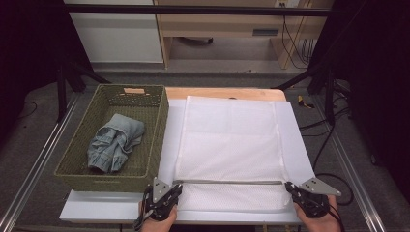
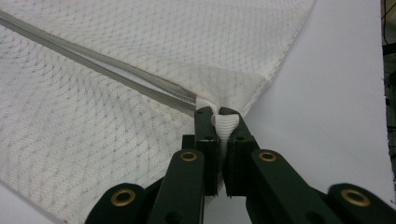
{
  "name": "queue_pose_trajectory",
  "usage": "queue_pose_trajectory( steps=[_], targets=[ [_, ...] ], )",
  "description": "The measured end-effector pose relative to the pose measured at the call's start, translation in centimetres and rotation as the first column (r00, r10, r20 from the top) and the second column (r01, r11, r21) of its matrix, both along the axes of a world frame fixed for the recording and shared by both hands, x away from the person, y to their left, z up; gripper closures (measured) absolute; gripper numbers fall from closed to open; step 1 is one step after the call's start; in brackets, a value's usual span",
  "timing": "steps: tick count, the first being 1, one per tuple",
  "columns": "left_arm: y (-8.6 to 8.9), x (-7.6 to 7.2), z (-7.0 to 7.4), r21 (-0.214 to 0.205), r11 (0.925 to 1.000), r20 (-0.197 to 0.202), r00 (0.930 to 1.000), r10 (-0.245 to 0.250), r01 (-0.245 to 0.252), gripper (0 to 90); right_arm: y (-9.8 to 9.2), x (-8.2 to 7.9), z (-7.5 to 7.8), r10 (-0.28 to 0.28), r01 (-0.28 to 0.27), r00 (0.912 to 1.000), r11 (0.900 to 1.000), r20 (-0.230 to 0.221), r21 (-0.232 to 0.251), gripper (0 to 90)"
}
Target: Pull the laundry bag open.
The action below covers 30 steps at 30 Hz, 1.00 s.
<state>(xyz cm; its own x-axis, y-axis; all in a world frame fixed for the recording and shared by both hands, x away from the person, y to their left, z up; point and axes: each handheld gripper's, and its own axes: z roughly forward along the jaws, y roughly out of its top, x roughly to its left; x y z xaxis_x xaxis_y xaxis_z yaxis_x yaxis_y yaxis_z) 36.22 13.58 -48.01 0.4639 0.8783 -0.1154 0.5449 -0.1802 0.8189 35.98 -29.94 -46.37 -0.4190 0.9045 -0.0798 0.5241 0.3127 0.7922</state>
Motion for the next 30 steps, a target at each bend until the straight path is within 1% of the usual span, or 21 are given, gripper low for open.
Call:
queue_pose_trajectory(
  steps=[3, 4, 8, 9, 10, 14, 17, 20, 21, 24, 26, 27, 30],
  targets=[
    [0.15, -0.05, -0.18, 0.0, 1.0, -0.006, 1.0, 0.005, -0.005, 86.5, -0.02, 0.08, -0.09, 0.001, -0.001, 1.0, 1.0, 0.0, -0.01, 86.8],
    [0.15, -0.05, -0.18, 0.0, 1.0, -0.006, 1.0, 0.005, -0.005, 86.5, 0.02, 0.05, -0.07, -0.002, 0.002, 1.0, 1.0, -0.006, -0.004, 86.9],
    [0.5, -0.02, -0.03, -0.016, 0.9998, -0.005, 0.9999, 0.013, -0.013, 86.5, 0.01, 0.07, -0.09, -0.006, 0.006, 0.9999, 1.0, -0.008, -0.003, 86.9],
    [0.5, -0.02, -0.03, -0.016, 0.9998, -0.005, 0.9999, 0.013, -0.013, 86.5, 0.01, 0.07, -0.09, -0.006, 0.006, 0.9999, 1.0, -0.008, -0.003, 86.9],
    [0.55, -0.04, 0.07, -0.006, 1.0, -0.001, 1.0, 0.008, -0.008, 86.5, 0.04, 0.1, -0.12, -0.004, 0.003, 1.0, 1.0, -0.008, -0.008, 86.9],
    [0.5, 0.0, 0.1, -0.012, 0.9999, -0.006, 0.9999, 0.01, -0.01, 86.5, 0.02, 0.1, -0.14, -0.008, 0.008, 0.9999, 1.0, -0.013, -0.004, 86.9],
    [0.53, 0.08, 0.19, -0.005, 1.0, -0.004, 1.0, 0.008, -0.008, 86.5, 0.02, 0.12, -0.15, -0.011, 0.011, 0.9999, 0.9999, -0.012, -0.002, 86.9],
    [0.54, 0.05, 0.12, -0.009, 0.9999, -0.006, 0.9999, 0.01, -0.01, 86.5, 0.07, 0.14, -0.15, -0.012, 0.012, 0.9998, 0.9999, -0.013, 0.002, 86.9],
    [0.54, 0.05, 0.12, -0.009, 0.9999, -0.006, 0.9999, 0.01, -0.01, 86.5, 0.07, 0.16, -0.17, -0.012, 0.012, 0.9999, 0.9999, -0.013, -0.006, 86.9],
    [0.52, 0.02, 0.06, -0.014, 0.9997, -0.004, 0.9998, 0.018, -0.018, 86.5, 0.08, 0.14, -0.16, -0.011, 0.011, 0.9999, 0.9999, -0.013, -0.011, 86.9],
    [0.69, 0.02, 0.1, -0.012, 0.9998, -0.009, 0.9998, 0.016, -0.016, 86.5, -0.02, 0.11, -0.17, -0.024, 0.023, 0.9996, 0.9995, -0.017, -0.021, 86.9],
    [0.71, -0.01, 0.11, -0.005, 0.9998, -0.006, 0.9998, 0.02, -0.02, 86.5, -0.07, 0.14, -0.2, -0.021, 0.021, 0.9996, 0.9997, -0.016, -0.014, 86.9],
    [0.74, -0.01, 0.03, -0.009, 0.9998, -0.005, 0.9998, 0.02, -0.02, 86.5, -0.08, 0.15, -0.25, -0.029, 0.029, 0.9993, 0.9995, -0.023, -0.015, 87.0]
  ],
)
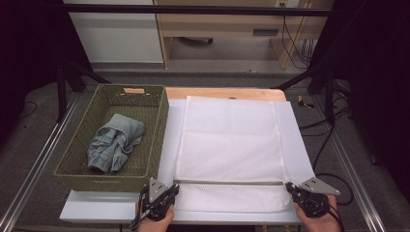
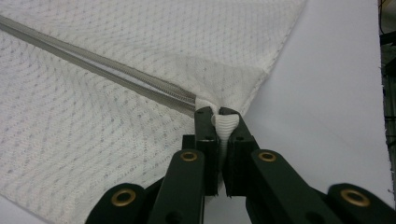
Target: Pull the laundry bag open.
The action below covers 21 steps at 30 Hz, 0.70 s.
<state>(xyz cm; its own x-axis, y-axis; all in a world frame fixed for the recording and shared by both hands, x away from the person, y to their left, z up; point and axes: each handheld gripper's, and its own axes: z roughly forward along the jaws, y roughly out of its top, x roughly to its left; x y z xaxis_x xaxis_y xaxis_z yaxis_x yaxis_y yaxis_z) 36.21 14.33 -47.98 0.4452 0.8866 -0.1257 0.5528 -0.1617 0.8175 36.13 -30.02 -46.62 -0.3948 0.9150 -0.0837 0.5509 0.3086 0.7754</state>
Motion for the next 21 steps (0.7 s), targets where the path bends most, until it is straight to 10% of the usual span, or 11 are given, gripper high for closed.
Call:
queue_pose_trajectory(
  steps=[21],
  targets=[
    [0.29, -0.07, 0.05, 0.017, 0.9998, 0.013, 0.9998, 0.013, -0.013, 86.5, -0.22, 0.15, -0.13, -0.021, 0.021, 0.9996, 0.9997, -0.018, -0.009, 87.0]
  ],
)
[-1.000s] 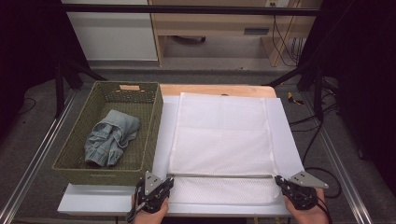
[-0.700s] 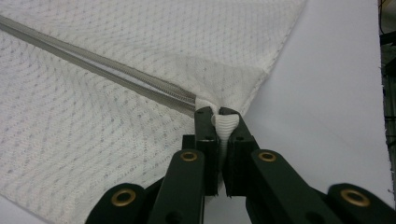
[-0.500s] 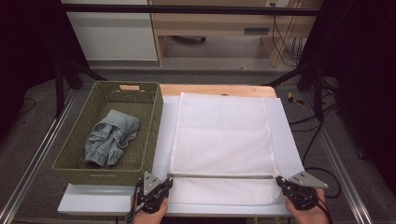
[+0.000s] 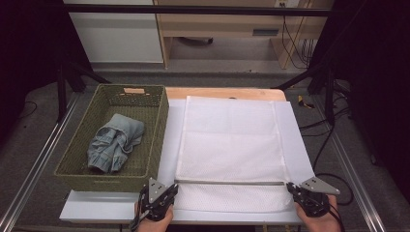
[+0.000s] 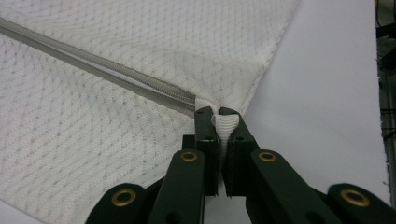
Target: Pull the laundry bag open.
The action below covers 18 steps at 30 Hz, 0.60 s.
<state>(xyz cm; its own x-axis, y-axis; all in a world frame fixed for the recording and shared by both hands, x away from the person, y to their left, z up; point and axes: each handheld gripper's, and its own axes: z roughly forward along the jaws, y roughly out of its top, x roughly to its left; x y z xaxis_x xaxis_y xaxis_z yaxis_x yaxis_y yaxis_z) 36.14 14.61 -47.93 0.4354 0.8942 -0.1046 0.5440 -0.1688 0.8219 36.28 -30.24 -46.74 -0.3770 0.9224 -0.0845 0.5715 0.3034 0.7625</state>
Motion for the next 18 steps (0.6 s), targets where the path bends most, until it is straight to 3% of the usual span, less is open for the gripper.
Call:
queue_pose_trajectory(
  steps=[18],
  targets=[
    [0.32, 0.05, -0.28, -0.013, 0.9999, -0.013, 0.9999, 0.009, -0.01, 86.5, -0.05, 0.13, -0.18, 0.001, -0.001, 0.9999, 1.0, -0.013, 0.006, 87.0]
  ],
)
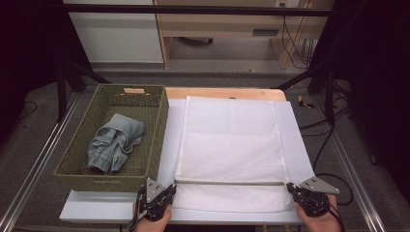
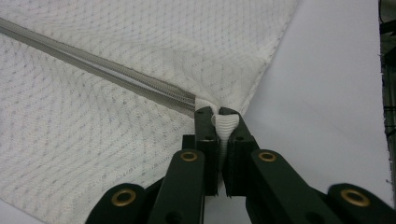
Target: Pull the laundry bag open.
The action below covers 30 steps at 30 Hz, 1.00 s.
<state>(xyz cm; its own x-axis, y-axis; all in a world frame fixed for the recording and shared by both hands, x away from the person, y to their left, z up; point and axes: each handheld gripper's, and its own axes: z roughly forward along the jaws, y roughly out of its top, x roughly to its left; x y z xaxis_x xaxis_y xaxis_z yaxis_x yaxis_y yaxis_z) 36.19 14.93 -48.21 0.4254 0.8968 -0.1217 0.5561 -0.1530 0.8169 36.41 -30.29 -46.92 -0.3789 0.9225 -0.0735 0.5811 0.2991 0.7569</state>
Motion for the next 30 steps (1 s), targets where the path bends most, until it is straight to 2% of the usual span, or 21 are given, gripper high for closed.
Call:
queue_pose_trajectory(
  steps=[3, 11, 13, 15, 18, 21, 30],
  targets=[
    [-0.01, -0.03, -0.03, 0.018, 0.9998, 0.002, 1.0, -0.001, 0.001, 86.5, 0.04, 0.0, -0.01, -0.002, 0.002, 1.0, 1.0, -0.006, 0.003, 87.0],
    [0.02, 0.03, -0.16, 0.019, 0.9998, 0.0, 1.0, 0.001, -0.001, 86.5, 0.04, 0.05, -0.06, -0.001, 0.001, 0.9999, 1.0, -0.011, -0.003, 87.0],
    [0.05, 0.09, -0.28, 0.008, 0.9999, -0.006, 1.0, 0.006, -0.006, 86.5, 0.05, 0.04, -0.05, 0.0, 0.0, 1.0, 1.0, -0.01, -0.006, 87.0],
    [-0.03, 0.08, -0.34, 0.024, 0.9997, -0.003, 1.0, 0.006, -0.006, 86.5, 0.03, 0.05, -0.05, 0.004, -0.004, 1.0, 0.9999, -0.005, -0.011, 87.0],
    [0.03, 0.02, -0.28, 0.026, 0.9996, -0.005, 0.9999, 0.009, -0.009, 86.5, 0.05, 0.04, -0.03, 0.002, -0.002, 1.0, 0.9999, -0.005, -0.012, 87.0],
    [0.12, 0.06, -0.21, 0.015, 0.9998, -0.005, 0.9999, 0.012, -0.012, 86.5, 0.06, 0.08, -0.04, 0.0, 0.0, 1.0, 0.9999, -0.008, -0.011, 87.0],
    [0.23, 0.09, -0.33, 0.015, 0.9998, -0.008, 0.9999, 0.011, -0.011, 86.5, 0.03, 0.1, -0.05, 0.002, -0.002, 0.9999, 1.0, -0.012, -0.01, 87.0]
  ],
)
